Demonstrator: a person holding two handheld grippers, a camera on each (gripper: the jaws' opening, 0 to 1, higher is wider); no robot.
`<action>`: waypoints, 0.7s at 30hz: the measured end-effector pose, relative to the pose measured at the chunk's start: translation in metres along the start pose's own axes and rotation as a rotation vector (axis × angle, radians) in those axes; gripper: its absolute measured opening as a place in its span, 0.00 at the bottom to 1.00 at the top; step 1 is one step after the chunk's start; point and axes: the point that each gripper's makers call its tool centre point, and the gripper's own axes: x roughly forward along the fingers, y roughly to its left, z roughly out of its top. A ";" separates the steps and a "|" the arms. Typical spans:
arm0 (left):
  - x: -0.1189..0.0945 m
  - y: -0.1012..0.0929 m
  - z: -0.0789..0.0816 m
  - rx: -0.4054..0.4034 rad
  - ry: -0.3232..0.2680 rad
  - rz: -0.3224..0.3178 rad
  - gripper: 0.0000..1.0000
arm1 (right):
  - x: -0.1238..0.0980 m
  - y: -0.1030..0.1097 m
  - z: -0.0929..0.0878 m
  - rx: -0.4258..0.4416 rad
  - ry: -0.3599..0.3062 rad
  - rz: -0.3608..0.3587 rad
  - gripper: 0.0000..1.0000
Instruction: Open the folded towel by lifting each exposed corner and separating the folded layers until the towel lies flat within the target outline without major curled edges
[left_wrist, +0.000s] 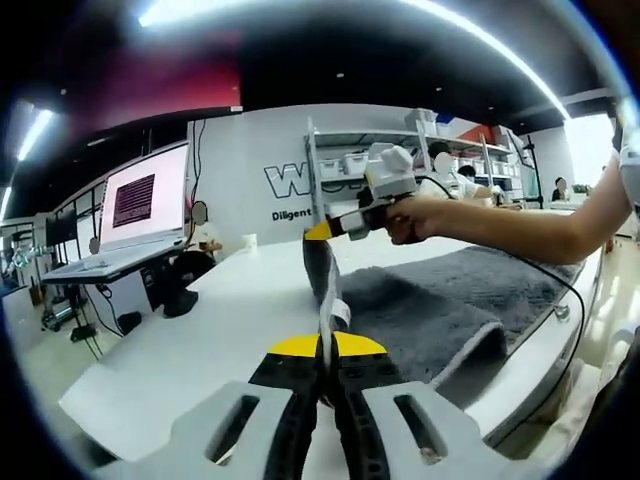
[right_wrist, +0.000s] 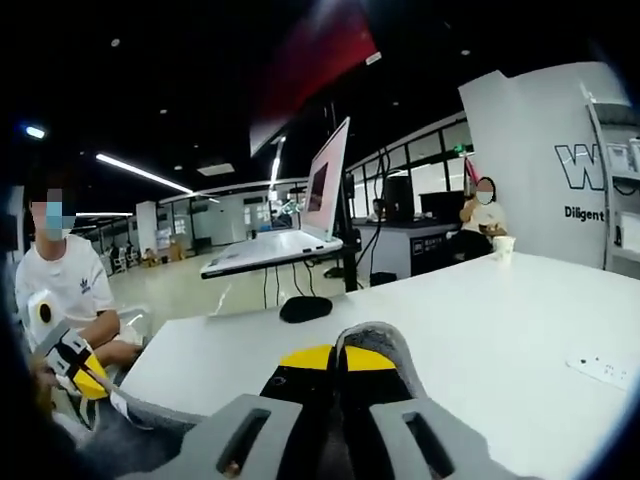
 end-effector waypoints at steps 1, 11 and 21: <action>0.000 0.001 0.000 0.000 0.001 0.002 0.01 | 0.002 0.000 0.001 0.001 -0.004 0.001 0.00; -0.006 0.027 -0.005 -0.015 0.004 0.035 0.01 | 0.025 0.008 0.004 0.048 -0.026 0.043 0.00; -0.010 0.037 -0.016 -0.079 0.004 0.049 0.02 | 0.046 0.014 -0.006 0.093 -0.012 0.067 0.00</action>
